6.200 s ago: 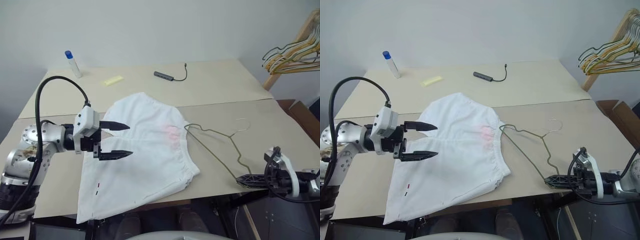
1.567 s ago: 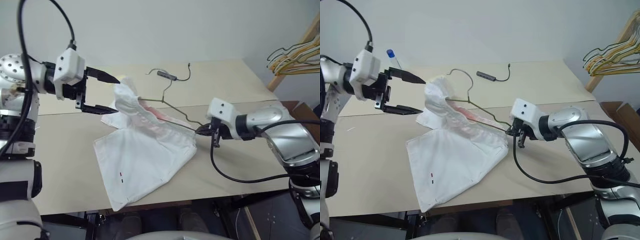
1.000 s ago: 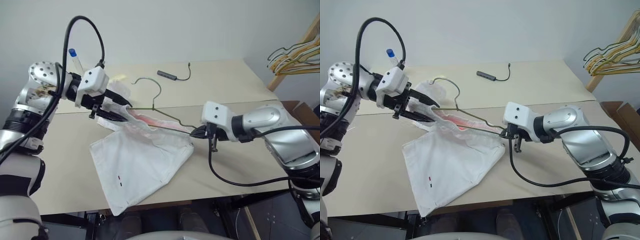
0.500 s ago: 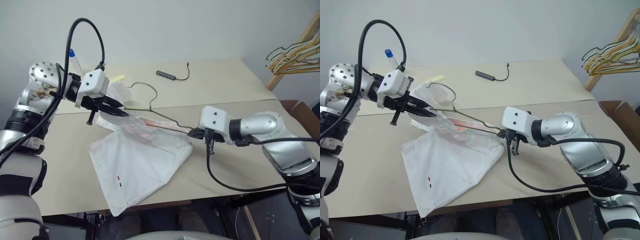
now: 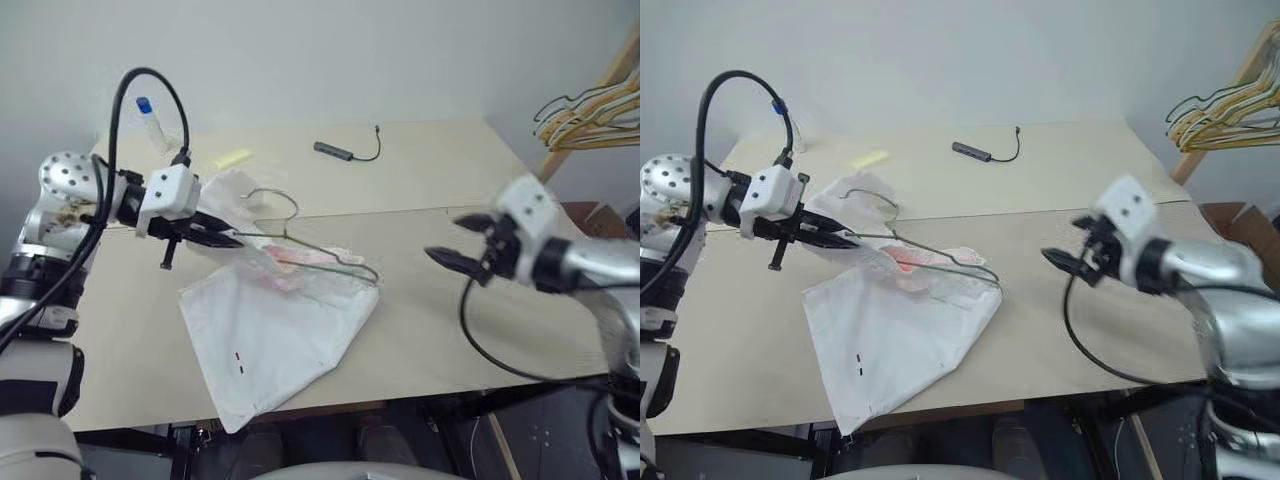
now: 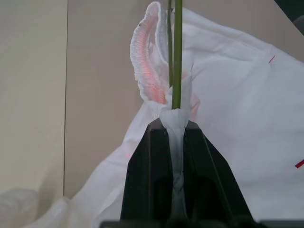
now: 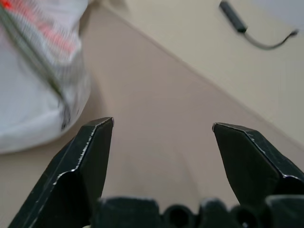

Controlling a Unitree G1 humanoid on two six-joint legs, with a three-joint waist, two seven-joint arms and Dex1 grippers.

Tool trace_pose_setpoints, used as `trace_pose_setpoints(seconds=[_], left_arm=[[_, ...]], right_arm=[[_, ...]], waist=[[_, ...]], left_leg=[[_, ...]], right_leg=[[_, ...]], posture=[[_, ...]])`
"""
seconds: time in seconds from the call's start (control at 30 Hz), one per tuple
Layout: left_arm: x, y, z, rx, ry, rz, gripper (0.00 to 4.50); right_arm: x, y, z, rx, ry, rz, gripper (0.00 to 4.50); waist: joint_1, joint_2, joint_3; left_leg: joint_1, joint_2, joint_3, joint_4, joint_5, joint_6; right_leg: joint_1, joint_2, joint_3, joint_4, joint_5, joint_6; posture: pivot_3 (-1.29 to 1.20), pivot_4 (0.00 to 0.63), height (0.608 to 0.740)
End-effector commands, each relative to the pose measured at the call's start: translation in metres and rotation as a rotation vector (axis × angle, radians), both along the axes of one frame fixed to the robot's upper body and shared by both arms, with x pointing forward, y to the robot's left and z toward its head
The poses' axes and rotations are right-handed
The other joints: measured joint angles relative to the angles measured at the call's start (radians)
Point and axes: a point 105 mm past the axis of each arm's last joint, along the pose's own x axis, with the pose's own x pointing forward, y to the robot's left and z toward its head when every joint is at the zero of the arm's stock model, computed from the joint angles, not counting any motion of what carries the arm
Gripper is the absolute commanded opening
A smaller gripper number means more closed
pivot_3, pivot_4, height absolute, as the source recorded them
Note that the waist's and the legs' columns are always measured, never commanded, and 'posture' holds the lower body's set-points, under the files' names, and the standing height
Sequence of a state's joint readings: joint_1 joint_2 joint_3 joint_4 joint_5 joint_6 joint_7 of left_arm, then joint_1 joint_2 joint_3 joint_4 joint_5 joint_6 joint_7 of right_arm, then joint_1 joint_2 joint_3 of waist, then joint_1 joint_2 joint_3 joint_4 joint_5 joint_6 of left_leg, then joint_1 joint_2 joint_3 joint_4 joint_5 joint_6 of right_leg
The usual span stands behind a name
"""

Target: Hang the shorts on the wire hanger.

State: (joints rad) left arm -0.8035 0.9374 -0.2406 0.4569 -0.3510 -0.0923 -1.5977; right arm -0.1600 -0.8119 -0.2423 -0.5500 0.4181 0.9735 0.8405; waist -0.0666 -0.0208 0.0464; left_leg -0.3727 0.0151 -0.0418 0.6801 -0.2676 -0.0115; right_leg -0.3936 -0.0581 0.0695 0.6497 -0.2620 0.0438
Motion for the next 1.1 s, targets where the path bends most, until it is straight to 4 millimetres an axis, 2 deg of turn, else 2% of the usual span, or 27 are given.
trace_pose_setpoints(seconds=[0.03,0.17,0.27,0.33,0.43,0.53,0.63,0.7,0.87,1.1], left_arm=[[0.0,0.004,0.02,-0.017,-0.082,0.024,0.0],[-0.001,0.003,0.027,-0.056,-0.089,0.036,0.0],[-0.004,0.003,0.03,-0.064,-0.084,0.039,0.0],[-0.005,0.003,0.031,-0.063,-0.08,0.041,0.0],[-0.009,0.005,0.031,-0.067,-0.066,0.043,0.0],[-0.012,0.005,0.034,-0.082,-0.06,0.046,0.0],[-0.017,0.008,0.034,-0.087,-0.047,0.049,0.0],[-0.018,0.011,0.034,-0.081,-0.045,0.057,0.0],[-0.016,0.009,0.033,-0.084,-0.043,0.07,0.0],[-0.012,0.008,0.031,-0.098,-0.052,0.086,0.0]], right_arm=[[-0.011,0.016,-0.003,0.082,0.014,0.01,3.94],[-0.015,0.055,-0.019,0.21,0.046,0.069,3.94],[-0.006,0.072,-0.029,0.257,0.099,0.057,3.94],[-0.002,0.081,-0.037,0.25,0.119,0.07,3.94],[0.006,0.094,-0.045,0.282,0.15,0.081,3.94],[0.014,0.107,-0.058,0.288,0.18,0.089,3.38],[0.02,0.115,-0.061,0.329,0.179,0.077,2.3],[0.024,0.118,-0.059,0.37,0.187,0.057,1.74],[0.034,0.111,-0.058,0.333,0.152,0.024,0.11],[0.035,0.108,-0.069,0.268,0.167,0.02,0.05]], waist=[[-0.007,0.0,0.0],[-0.037,0.0,-0.001],[-0.06,0.0,-0.001],[-0.065,0.0,-0.001],[-0.068,0.0,-0.001],[-0.074,0.0,-0.001],[-0.078,0.0,-0.001],[-0.084,0.0,-0.001],[-0.084,0.0,-0.001],[-0.084,0.0,-0.001]], left_leg=[[0.001,0.0,0.0,0.0,0.0,0.0],[0.006,0.002,0.001,-0.001,0.0,0.0],[0.004,0.002,-0.001,-0.001,0.0,0.0],[0.004,0.002,-0.001,-0.001,0.0,0.0],[0.004,0.001,-0.001,-0.001,0.0,0.001],[0.003,0.001,-0.002,-0.001,0.0,0.001],[0.004,0.001,-0.003,-0.001,0.0,0.001],[0.004,0.001,-0.003,-0.002,0.0,0.001],[0.004,0.0,-0.004,-0.001,0.0,0.001],[0.004,0.0,-0.005,-0.001,0.0,0.001]], right_leg=[[0.001,0.0,0.0,0.0,0.0,0.0],[0.005,0.002,0.001,0.0,-0.004,0.007],[0.004,0.002,0.001,0.0,-0.004,0.007],[0.003,0.002,0.001,0.0,-0.001,0.001],[0.003,0.001,0.001,-0.001,0.0,0.001],[0.003,0.001,0.0,-0.001,0.0,0.001],[0.004,0.0,0.0,0.0,0.0,0.001],[0.003,0.001,0.0,0.0,0.0,0.001],[0.003,0.0,0.0,0.0,0.0,0.001],[0.003,0.0,-0.001,0.0,0.0,0.001]], posture=[[-0.14,0.0,0.74],[-0.15,0.0,0.74],[-0.15,0.0,0.74],[-0.15,0.0,0.74],[-0.15,0.0,0.74],[-0.15,0.0,0.74],[-0.13,0.0,0.74],[-0.13,0.0,0.74],[-0.11,0.0,0.74],[-0.11,0.0,0.74]])
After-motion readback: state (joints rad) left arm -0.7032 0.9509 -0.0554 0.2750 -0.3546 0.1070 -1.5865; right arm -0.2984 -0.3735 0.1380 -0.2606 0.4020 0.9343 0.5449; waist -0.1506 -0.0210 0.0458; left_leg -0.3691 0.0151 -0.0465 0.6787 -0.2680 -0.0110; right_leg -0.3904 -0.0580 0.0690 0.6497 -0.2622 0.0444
